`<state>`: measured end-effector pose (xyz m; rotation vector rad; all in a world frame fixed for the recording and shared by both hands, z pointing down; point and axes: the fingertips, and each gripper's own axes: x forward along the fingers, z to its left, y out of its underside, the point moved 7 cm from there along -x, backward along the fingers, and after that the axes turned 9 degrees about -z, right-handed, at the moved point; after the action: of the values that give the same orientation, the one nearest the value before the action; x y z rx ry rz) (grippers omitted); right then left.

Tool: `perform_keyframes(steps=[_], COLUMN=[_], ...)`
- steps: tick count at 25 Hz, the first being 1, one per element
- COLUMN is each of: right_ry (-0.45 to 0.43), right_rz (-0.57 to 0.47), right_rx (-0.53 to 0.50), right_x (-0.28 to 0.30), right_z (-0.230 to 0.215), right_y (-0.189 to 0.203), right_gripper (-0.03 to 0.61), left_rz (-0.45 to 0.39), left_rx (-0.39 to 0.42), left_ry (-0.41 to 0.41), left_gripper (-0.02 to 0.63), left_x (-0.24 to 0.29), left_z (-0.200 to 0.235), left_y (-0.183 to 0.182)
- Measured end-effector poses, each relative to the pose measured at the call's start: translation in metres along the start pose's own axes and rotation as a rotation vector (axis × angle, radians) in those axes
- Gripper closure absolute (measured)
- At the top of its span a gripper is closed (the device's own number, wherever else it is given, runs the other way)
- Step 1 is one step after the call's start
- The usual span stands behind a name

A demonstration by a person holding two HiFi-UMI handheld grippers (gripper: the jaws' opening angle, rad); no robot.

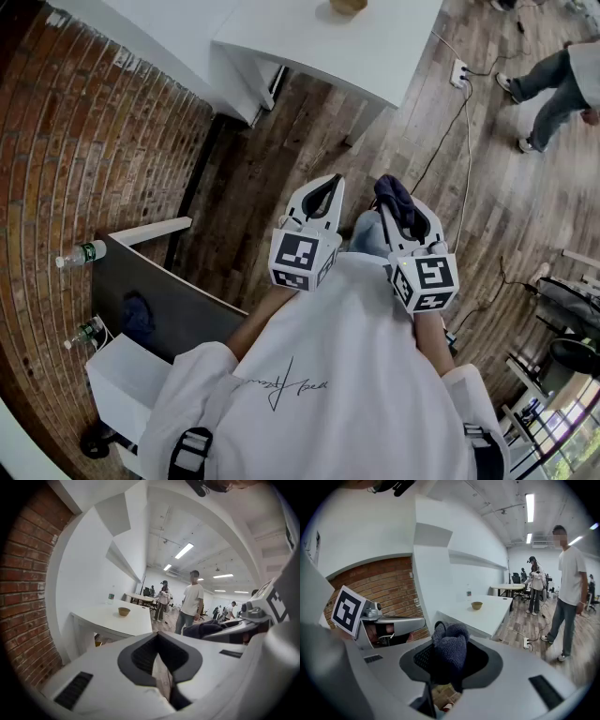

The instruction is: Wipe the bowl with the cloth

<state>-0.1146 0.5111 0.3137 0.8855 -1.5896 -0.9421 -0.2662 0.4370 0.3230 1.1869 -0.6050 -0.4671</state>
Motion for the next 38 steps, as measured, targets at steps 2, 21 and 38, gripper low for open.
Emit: perform_keyframes(steps=[2,21,38], right_ry=[-0.008,-0.159,-0.302], right_rz=[0.000,-0.053,-0.088], right_rx=[-0.003,0.031,0.057], right_x=[0.003,0.035,0.044], right_z=[-0.011,-0.129,-0.222], right_y=[-0.004,-0.047,-0.083], right_gripper=[0.457,0.457,0.457], left_rz=[0.004,-0.021,-0.062], left_rx=[0.010,0.016,0.043], left_ry=[-0.001,-0.060,-0.148], left_gripper=[0.617,0.618,0.617], left_x=[0.011,0.126,0.205], left_z=[-0.004,-0.051,-0.106], left_y=[-0.001,-0.026,-0.043])
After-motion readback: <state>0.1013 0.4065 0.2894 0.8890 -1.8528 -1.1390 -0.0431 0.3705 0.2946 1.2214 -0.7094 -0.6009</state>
